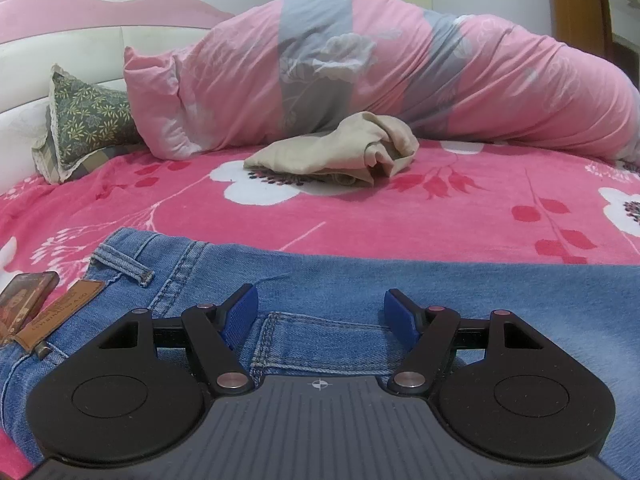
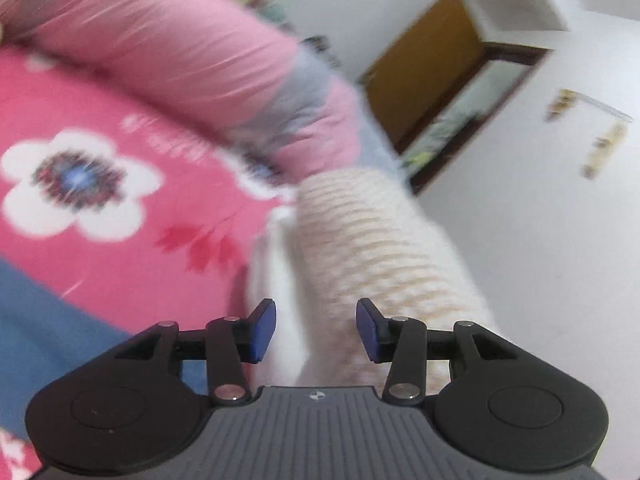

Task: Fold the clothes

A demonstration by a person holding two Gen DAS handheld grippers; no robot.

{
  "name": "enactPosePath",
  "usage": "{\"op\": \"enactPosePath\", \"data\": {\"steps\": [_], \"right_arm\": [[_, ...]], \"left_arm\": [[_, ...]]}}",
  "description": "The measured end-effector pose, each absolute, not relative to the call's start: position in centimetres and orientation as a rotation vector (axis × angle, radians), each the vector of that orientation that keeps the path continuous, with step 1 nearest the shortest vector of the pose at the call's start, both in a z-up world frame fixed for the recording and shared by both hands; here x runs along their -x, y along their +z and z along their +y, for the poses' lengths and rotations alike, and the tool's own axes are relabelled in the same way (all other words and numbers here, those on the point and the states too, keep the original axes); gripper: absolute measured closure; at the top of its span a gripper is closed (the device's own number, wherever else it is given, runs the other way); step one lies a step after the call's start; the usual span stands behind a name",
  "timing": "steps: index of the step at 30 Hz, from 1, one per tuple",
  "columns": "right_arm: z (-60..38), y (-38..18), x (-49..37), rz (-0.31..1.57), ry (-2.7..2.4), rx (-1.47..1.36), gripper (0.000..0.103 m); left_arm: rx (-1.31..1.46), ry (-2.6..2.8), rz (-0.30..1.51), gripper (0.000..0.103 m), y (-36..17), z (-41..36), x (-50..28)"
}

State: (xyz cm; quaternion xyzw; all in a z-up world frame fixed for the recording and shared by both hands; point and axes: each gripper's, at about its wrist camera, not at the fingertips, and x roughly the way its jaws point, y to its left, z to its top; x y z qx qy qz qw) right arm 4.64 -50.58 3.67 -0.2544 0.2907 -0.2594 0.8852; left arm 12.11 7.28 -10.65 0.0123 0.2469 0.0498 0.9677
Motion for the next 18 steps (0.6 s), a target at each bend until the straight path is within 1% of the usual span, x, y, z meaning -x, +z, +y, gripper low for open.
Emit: {"op": "enactPosePath", "data": {"steps": [4, 6, 9, 12, 15, 16, 18], "right_arm": [[-50.9, 5.5, -0.9, 0.476, -0.622, 0.335, 0.057], [-50.6, 5.7, 1.4, 0.445, -0.600, 0.194, 0.058], [-50.3, 3.4, 3.5, 0.503, -0.495, -0.054, 0.059], [-51.1, 0.0, 4.8, 0.543, -0.510, -0.331, 0.059], [-52.8, -3.4, 6.7, 0.507, -0.585, -0.589, 0.059], [-53.2, -4.5, 7.1, 0.493, -0.615, -0.644, 0.058], [-53.4, -6.1, 7.0, 0.488, -0.677, -0.641, 0.058]], "left_arm": [[-0.023, 0.100, 0.498, 0.033, -10.6, 7.3, -12.1], [-0.024, 0.101, 0.498, 0.033, -10.7, 7.3, -12.1], [-0.025, 0.101, 0.498, 0.033, -10.7, 7.3, -12.1], [-0.026, 0.102, 0.498, 0.033, -10.7, 7.2, -12.1], [-0.027, 0.103, 0.496, 0.033, -10.8, 7.2, -12.1], [-0.029, 0.104, 0.497, 0.033, -10.8, 7.2, -12.1], [-0.031, 0.104, 0.499, 0.033, -10.8, 7.1, -12.1]]}}
